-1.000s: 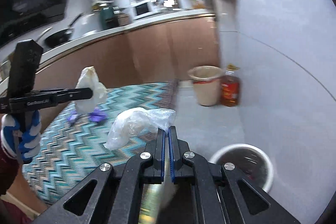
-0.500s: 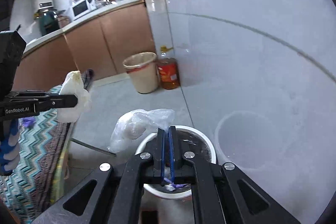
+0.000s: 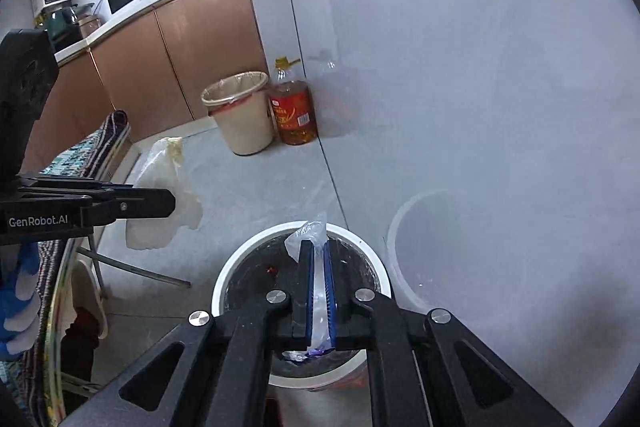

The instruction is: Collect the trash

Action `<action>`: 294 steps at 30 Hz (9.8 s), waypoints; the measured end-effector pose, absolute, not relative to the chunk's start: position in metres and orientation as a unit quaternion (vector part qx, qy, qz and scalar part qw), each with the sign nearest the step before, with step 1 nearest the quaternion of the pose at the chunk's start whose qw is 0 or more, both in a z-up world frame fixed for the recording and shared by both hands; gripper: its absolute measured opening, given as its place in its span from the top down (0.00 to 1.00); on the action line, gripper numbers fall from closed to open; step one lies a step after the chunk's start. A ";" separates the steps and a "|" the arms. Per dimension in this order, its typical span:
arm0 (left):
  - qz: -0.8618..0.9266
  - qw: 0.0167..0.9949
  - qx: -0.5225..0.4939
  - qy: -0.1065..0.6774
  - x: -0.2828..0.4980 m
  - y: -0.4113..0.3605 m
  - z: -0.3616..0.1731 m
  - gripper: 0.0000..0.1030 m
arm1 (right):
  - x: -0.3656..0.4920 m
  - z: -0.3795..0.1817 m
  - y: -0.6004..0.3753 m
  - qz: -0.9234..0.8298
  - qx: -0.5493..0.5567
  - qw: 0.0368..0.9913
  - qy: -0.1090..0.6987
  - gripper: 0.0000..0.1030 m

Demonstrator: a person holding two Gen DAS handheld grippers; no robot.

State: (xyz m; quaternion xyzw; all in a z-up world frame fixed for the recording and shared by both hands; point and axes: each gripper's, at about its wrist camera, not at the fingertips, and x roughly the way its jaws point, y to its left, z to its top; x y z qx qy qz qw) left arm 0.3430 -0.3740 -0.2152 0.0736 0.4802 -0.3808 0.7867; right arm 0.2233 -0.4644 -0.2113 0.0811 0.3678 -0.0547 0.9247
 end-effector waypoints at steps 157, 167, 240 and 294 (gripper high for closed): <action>-0.099 0.940 -0.009 0.327 0.189 0.057 -0.091 0.72 | 0.195 -0.092 -0.142 0.288 -0.049 0.914 0.282 0.70; -0.202 0.915 0.043 0.348 0.213 -0.081 -0.088 0.72 | 0.163 -0.100 -0.287 0.170 0.025 0.945 0.278 0.70; -0.087 0.971 0.004 0.224 0.128 -0.021 -0.058 0.32 | 0.071 -0.059 -0.225 0.014 -0.048 0.981 0.190 0.00; 0.055 0.990 -0.061 0.111 0.045 0.039 -0.023 0.16 | 0.018 -0.029 -0.187 0.030 -0.048 0.992 0.112 0.00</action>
